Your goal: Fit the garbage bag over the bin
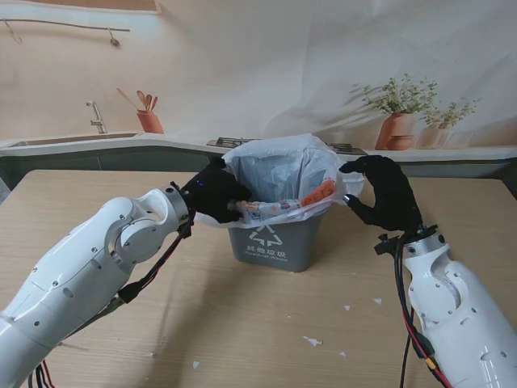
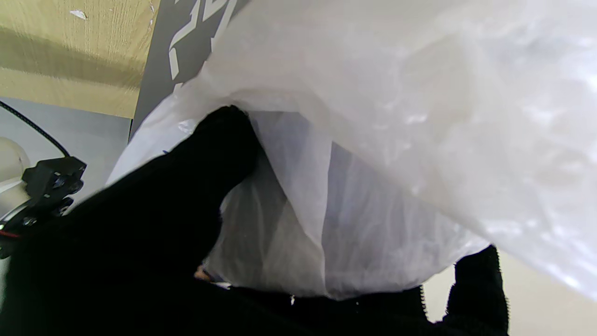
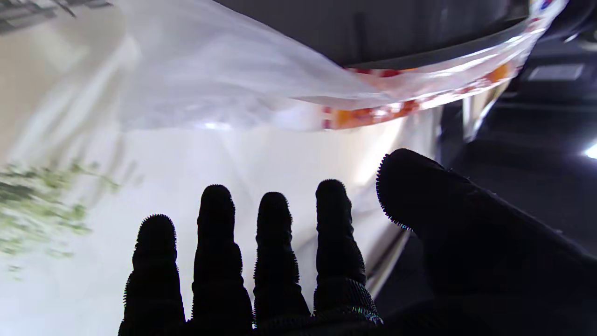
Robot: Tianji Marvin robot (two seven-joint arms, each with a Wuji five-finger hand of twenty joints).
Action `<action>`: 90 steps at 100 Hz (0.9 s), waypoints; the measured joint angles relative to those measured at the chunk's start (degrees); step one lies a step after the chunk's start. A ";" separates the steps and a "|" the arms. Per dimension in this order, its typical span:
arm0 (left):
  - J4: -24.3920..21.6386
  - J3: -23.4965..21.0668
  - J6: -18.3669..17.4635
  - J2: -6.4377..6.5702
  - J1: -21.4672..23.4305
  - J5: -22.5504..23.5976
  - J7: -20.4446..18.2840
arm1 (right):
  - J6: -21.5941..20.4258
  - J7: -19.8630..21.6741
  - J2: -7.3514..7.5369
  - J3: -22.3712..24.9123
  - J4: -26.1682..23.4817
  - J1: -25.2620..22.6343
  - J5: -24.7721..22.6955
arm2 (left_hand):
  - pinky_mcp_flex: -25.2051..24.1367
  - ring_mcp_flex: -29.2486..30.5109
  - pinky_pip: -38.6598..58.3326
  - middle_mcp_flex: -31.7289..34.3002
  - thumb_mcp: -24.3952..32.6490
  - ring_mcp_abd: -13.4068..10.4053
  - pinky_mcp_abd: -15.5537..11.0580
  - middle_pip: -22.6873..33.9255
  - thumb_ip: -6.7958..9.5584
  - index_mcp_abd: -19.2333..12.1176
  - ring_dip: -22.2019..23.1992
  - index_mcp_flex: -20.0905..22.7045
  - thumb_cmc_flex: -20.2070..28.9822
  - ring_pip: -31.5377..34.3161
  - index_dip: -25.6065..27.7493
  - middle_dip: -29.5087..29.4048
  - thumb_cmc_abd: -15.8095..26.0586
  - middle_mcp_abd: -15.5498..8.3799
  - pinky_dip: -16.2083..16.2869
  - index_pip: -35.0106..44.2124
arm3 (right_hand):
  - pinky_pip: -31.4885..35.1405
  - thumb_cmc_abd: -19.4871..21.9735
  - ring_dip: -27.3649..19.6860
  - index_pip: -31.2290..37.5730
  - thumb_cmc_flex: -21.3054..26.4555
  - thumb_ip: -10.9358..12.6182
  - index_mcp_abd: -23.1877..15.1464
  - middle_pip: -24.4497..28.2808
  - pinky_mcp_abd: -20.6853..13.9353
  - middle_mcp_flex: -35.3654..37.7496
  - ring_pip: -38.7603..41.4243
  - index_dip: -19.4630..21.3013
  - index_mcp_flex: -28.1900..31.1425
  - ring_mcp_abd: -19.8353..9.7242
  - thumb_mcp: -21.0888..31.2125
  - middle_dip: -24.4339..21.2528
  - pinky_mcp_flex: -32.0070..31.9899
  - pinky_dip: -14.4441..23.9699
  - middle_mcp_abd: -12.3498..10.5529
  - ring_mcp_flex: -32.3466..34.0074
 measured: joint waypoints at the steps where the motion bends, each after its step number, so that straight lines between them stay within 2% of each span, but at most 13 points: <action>1: 0.00 0.01 0.03 0.00 0.00 -0.01 0.00 | -0.06 -0.27 0.04 0.00 -0.38 -0.14 -0.72 | 0.04 0.00 0.00 0.00 0.00 0.00 0.00 0.00 0.00 0.00 0.00 0.00 0.00 0.00 0.01 0.00 0.00 0.00 0.00 0.00 | -0.05 0.00 0.00 0.00 -0.01 0.00 0.00 0.00 0.00 0.00 0.00 0.02 0.00 -0.03 0.00 0.01 0.00 0.00 0.00 0.00; 8: -0.02 0.03 0.15 -0.01 0.00 -0.03 -0.08 | -0.88 -2.30 0.23 -0.09 -2.37 -0.82 -3.76 | 0.23 0.00 0.00 0.00 0.01 0.00 0.01 0.00 0.00 0.00 0.00 0.00 0.00 0.00 0.01 0.01 0.00 0.00 0.00 0.00 | -0.27 -1.07 0.01 -0.01 -0.85 0.00 -0.47 0.01 -0.01 0.00 0.08 0.16 0.00 -0.40 -0.04 0.05 0.43 0.00 -0.53 -0.01; 19: -0.23 -0.05 0.37 -0.02 0.11 0.07 -0.37 | -5.10 -1.70 0.32 -0.73 -4.14 -1.15 -1.17 | 0.42 0.00 0.00 0.00 0.03 0.00 0.01 0.00 0.00 0.01 0.01 0.00 0.00 0.00 0.02 0.01 0.12 0.00 0.00 0.00 | -0.34 -3.19 0.02 -0.27 -1.66 0.00 -0.72 0.07 -0.01 0.01 0.18 1.08 1.44 -0.41 -0.02 0.06 0.79 0.00 -0.57 -0.01; 26: -0.35 -0.14 0.51 -0.03 0.21 0.08 -0.54 | -6.68 -1.97 0.51 -1.79 -4.74 -1.11 -2.98 | 0.59 0.00 0.00 0.00 0.04 0.00 0.01 0.00 0.01 0.04 0.01 0.00 0.00 0.00 0.02 0.01 0.21 0.00 0.00 0.00 | -0.58 -4.66 0.03 -0.25 -3.07 0.00 -1.26 0.08 0.00 0.01 0.24 1.38 2.02 -0.42 -0.05 0.05 1.10 0.00 -0.60 -0.01; 40: -0.38 -0.14 0.58 -0.06 0.27 0.12 -0.54 | -5.63 -6.17 1.81 -5.03 -4.94 -0.74 -15.45 | 0.71 0.00 0.00 0.00 0.44 0.00 0.01 0.00 0.01 0.09 0.01 0.00 0.00 0.00 0.02 0.01 0.23 0.00 0.00 0.00 | -1.21 -4.52 0.05 -1.33 -4.18 0.00 -1.24 0.14 0.01 -1.31 0.74 2.24 1.14 -0.45 -4.42 0.06 0.34 0.00 -0.67 -1.87; 44: -0.38 -0.14 0.59 -0.06 0.28 0.12 -0.52 | -4.92 -7.38 2.41 -5.88 -4.94 -0.70 -17.73 | 0.74 0.00 0.00 0.00 0.46 0.00 0.01 0.00 0.01 0.10 0.01 0.00 0.00 0.00 0.02 0.01 0.23 0.00 0.00 0.00 | -1.29 -4.53 0.05 -1.47 -4.26 0.00 -1.19 0.33 0.00 -1.92 0.68 2.75 0.57 -0.46 -5.43 0.06 -0.12 0.01 -0.74 -2.27; 56: -0.36 -0.15 0.56 -0.07 0.31 0.12 -0.48 | -4.60 -7.13 3.49 -7.67 -4.07 -0.13 -16.45 | 1.08 0.00 0.00 0.00 0.48 0.00 0.01 0.00 0.01 0.15 0.01 0.00 0.00 0.00 0.03 0.01 0.23 0.00 0.00 0.00 | -1.65 -5.18 0.05 -1.56 -4.27 0.00 -0.62 0.64 0.00 -4.11 0.68 2.89 0.55 -0.46 -6.45 0.06 -0.82 0.01 -0.95 -2.80; 64: -0.34 -0.17 0.49 -0.07 0.31 0.09 -0.53 | -4.41 -7.25 3.86 -8.17 -3.15 0.65 -18.77 | 1.11 0.00 0.00 0.00 0.48 0.00 0.01 0.00 0.01 0.17 0.01 0.00 0.00 0.00 0.02 0.01 0.23 0.00 0.00 0.00 | -1.65 -5.88 0.16 -1.71 -3.46 0.00 -0.51 0.72 0.00 -4.12 0.73 2.96 1.35 -0.46 -6.47 0.06 -0.89 0.01 -0.95 -2.91; 73: -0.30 -0.17 0.48 -0.07 0.30 0.03 -0.56 | -3.18 -9.81 4.61 -9.45 -1.91 1.79 -22.55 | 1.17 0.00 0.00 0.00 0.48 0.00 0.01 0.00 0.01 0.23 0.01 0.00 0.00 0.00 0.02 0.01 0.24 0.00 0.00 0.00 | -1.66 -7.24 0.84 -0.77 -2.36 0.00 -0.52 1.65 0.00 -4.10 2.21 4.25 4.53 -0.46 -2.40 0.06 -0.73 0.01 -0.95 -2.91; 81: -0.25 -0.16 0.48 -0.07 0.28 0.01 -0.56 | -2.07 -12.17 5.19 -10.68 -0.97 2.72 -23.37 | 1.21 0.00 0.00 0.01 0.48 -0.01 0.01 0.00 0.01 0.24 0.01 0.00 0.00 0.00 0.02 0.01 0.26 0.00 0.01 0.00 | -1.67 -7.85 1.36 0.67 0.72 0.00 -2.22 2.25 -0.01 -3.40 3.27 4.95 8.78 -0.46 1.22 0.14 0.08 0.01 -0.81 -2.82; 90: -0.22 -0.10 0.48 -0.08 0.25 -0.06 -0.56 | -1.52 -12.31 5.56 -11.15 -0.55 3.42 -24.04 | 1.22 0.00 0.01 0.01 0.48 -0.01 0.01 0.00 0.01 0.26 0.02 0.00 0.00 0.00 0.02 0.01 0.29 0.00 0.04 0.00 | -1.70 -7.90 1.77 1.21 3.09 0.00 -2.25 2.83 -0.01 -2.37 4.40 5.00 11.78 -0.46 3.53 0.39 1.18 -0.62 -0.59 -2.75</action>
